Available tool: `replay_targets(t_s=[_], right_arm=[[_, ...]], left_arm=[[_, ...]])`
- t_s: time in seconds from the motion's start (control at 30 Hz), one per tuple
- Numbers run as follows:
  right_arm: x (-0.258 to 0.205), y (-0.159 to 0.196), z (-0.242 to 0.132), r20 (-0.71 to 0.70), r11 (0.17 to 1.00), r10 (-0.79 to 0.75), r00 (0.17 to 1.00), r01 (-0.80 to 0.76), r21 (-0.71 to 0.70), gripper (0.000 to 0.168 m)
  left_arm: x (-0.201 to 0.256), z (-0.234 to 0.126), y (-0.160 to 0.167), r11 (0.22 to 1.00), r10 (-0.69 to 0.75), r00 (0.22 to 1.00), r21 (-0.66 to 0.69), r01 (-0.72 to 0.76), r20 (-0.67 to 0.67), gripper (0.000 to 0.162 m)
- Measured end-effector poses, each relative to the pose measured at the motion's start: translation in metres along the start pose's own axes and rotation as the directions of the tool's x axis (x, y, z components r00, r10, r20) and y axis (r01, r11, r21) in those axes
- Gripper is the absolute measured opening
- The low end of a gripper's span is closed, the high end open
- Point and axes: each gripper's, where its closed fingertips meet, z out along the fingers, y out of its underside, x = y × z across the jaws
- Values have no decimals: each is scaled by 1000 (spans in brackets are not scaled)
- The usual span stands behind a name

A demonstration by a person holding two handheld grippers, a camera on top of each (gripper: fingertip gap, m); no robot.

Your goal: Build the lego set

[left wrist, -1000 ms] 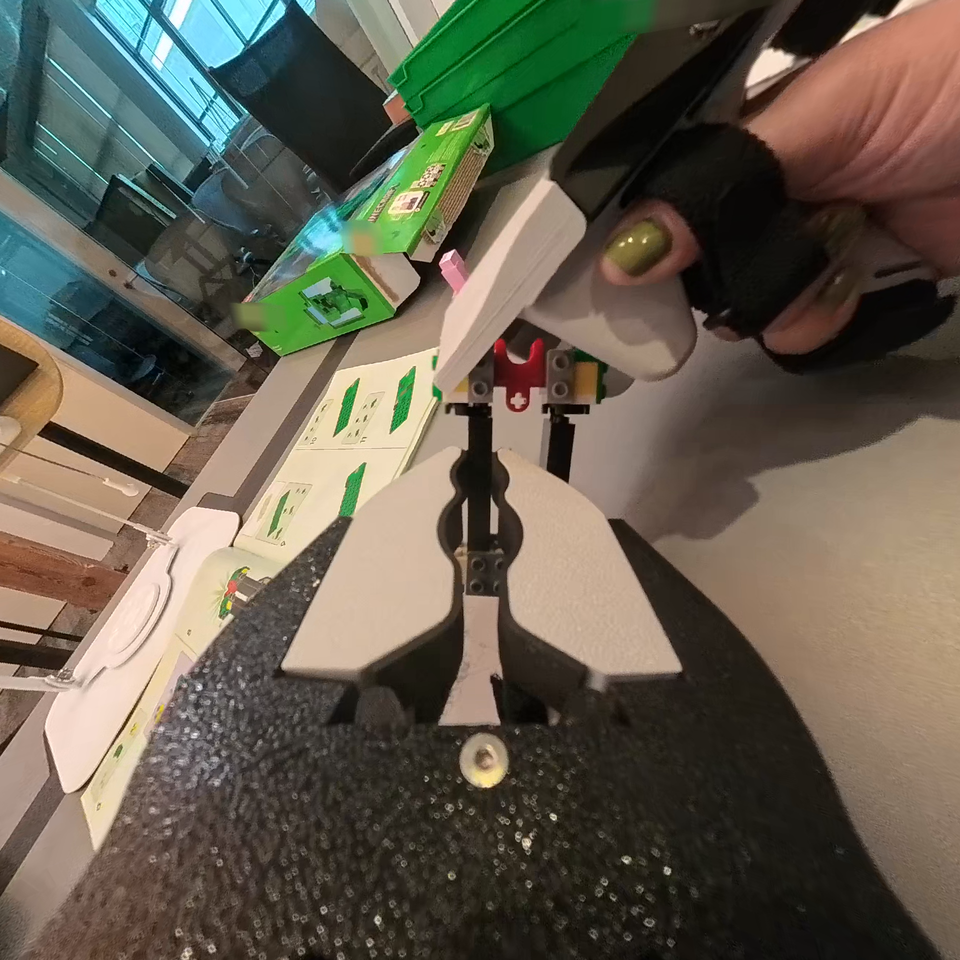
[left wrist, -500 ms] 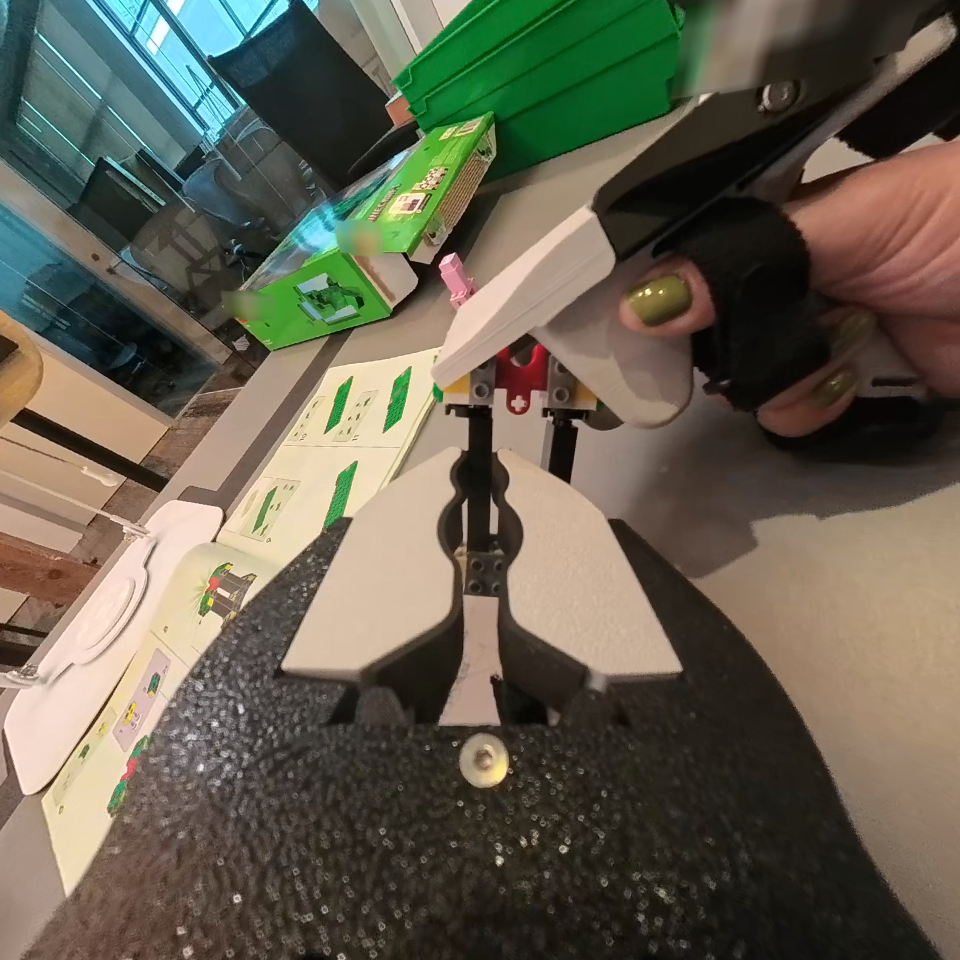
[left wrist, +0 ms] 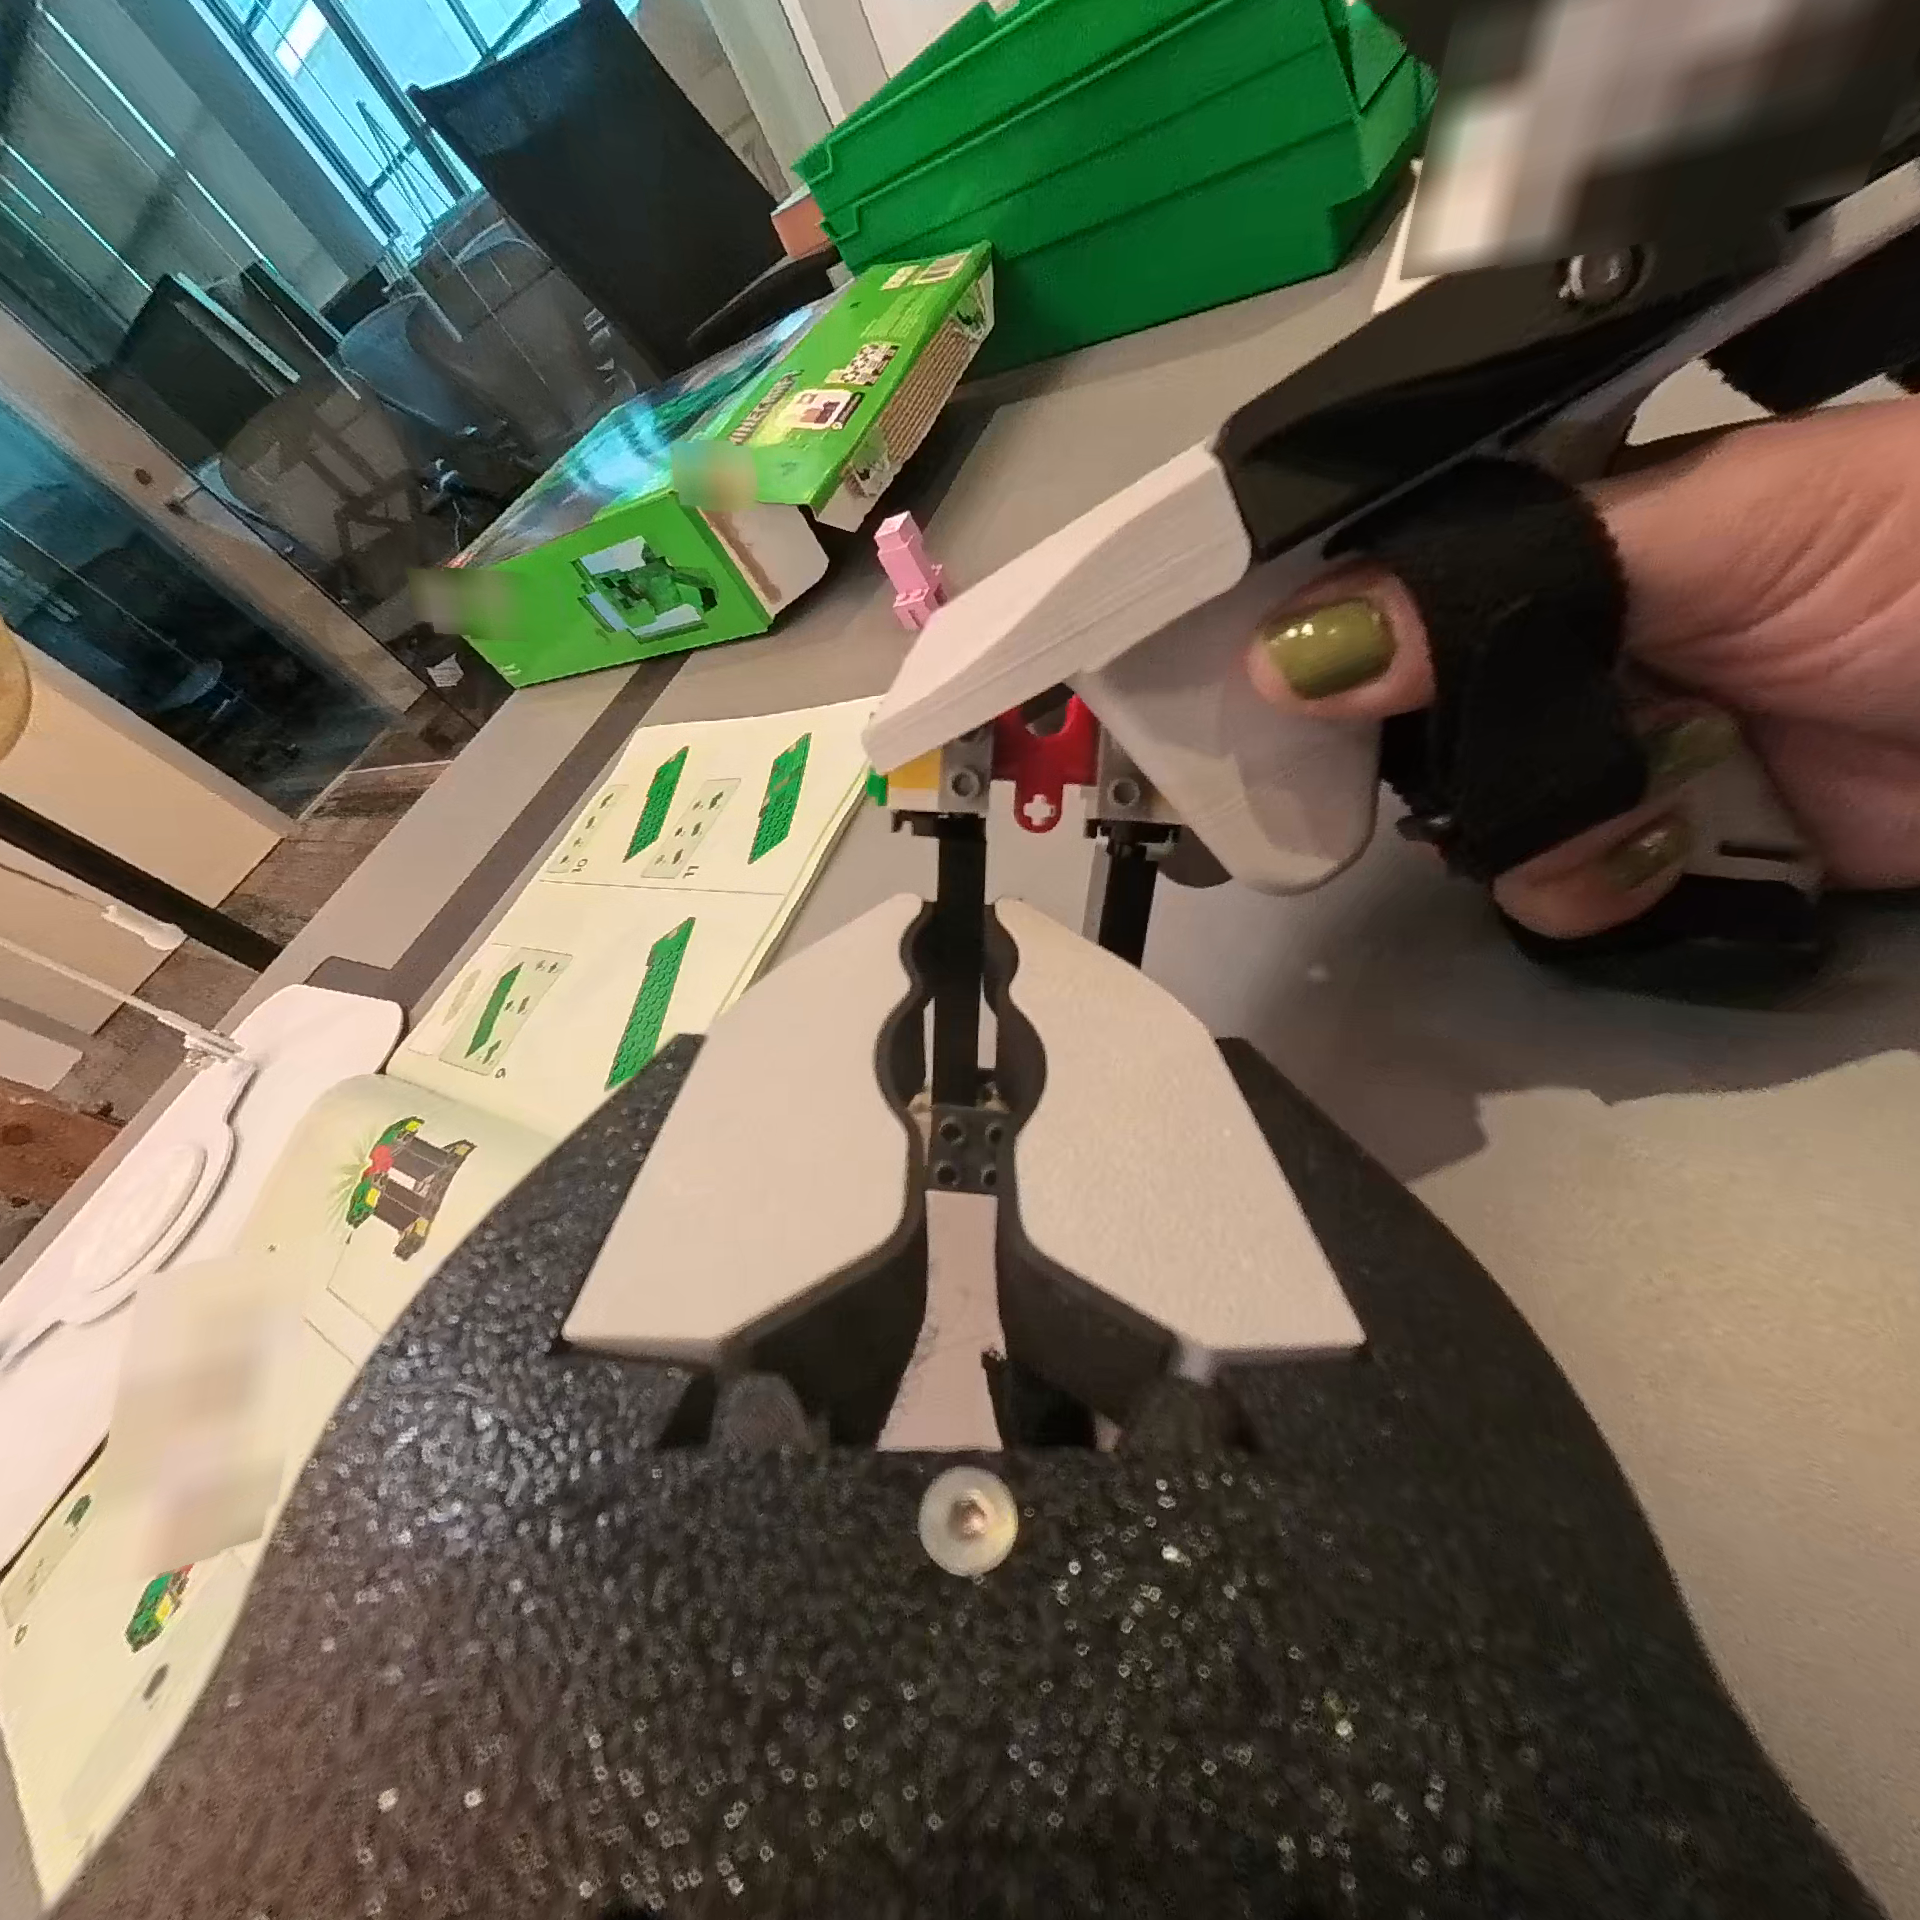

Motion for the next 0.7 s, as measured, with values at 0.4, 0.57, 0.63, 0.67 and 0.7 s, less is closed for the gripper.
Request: replay_targets(t_s=[0.4,0.57,0.63,0.67,0.7], right_arm=[[0,-2,1,31,999,36,999,-37,9,20],[-2,-4,-1,43,1000,12,999,-13,24,21],[-3,-5,-2,49,1000,9,999,-10,28,21],[-3,-5,-2,49,999,7,999,-8,32,23],[-4,-5,-2,52,999,3,999,-5,34,24]], left_arm=[[0,1,-1,1000,-15,1000,7,15,1,7],[1,0,-3,1000,-11,1000,20,11,-1,7],[2,0,-4,1000,-13,1000,24,13,-4,7],[2,-1,-4,1000,-14,1000,28,14,-4,7],[2,-1,-5,999,-17,1000,32,17,-5,7]])
